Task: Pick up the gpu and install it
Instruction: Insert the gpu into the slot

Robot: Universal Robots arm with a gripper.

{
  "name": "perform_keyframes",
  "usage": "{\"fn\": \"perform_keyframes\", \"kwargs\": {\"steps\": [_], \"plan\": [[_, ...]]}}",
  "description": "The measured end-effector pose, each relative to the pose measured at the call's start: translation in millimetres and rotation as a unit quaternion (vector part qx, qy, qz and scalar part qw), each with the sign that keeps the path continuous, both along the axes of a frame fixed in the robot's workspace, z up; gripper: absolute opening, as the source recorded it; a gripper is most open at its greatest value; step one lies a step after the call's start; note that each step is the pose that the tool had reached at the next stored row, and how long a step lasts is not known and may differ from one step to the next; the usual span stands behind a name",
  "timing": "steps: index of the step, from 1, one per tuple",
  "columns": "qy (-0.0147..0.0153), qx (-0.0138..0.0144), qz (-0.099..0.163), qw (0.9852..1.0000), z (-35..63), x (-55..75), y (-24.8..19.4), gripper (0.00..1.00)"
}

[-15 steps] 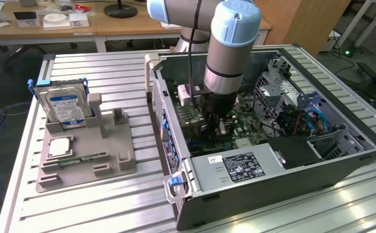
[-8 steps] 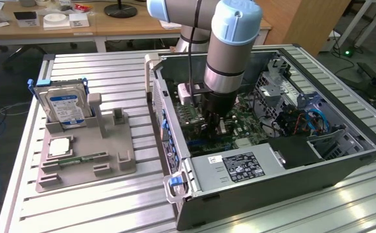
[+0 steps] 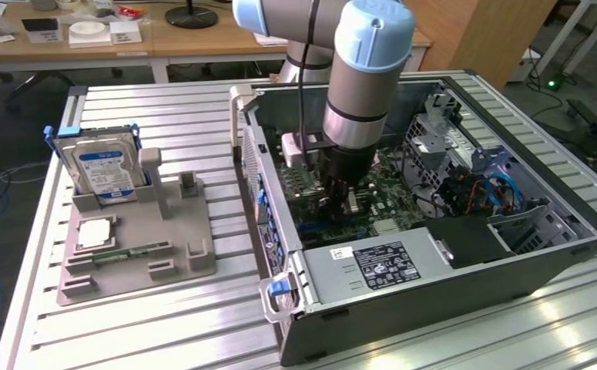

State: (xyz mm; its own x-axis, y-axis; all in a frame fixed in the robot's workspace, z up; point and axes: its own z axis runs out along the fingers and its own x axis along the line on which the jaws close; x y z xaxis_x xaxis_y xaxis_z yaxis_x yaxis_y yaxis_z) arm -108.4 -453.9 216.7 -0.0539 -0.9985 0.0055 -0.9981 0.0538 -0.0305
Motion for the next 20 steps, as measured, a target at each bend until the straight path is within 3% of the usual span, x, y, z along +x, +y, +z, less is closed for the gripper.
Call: {"fn": "perform_keyframes", "kwargs": {"steps": [20], "plan": [[0.0, 0.0003, 0.0, 1.0, -5.3, 0.0, 0.0, 0.28]]}}
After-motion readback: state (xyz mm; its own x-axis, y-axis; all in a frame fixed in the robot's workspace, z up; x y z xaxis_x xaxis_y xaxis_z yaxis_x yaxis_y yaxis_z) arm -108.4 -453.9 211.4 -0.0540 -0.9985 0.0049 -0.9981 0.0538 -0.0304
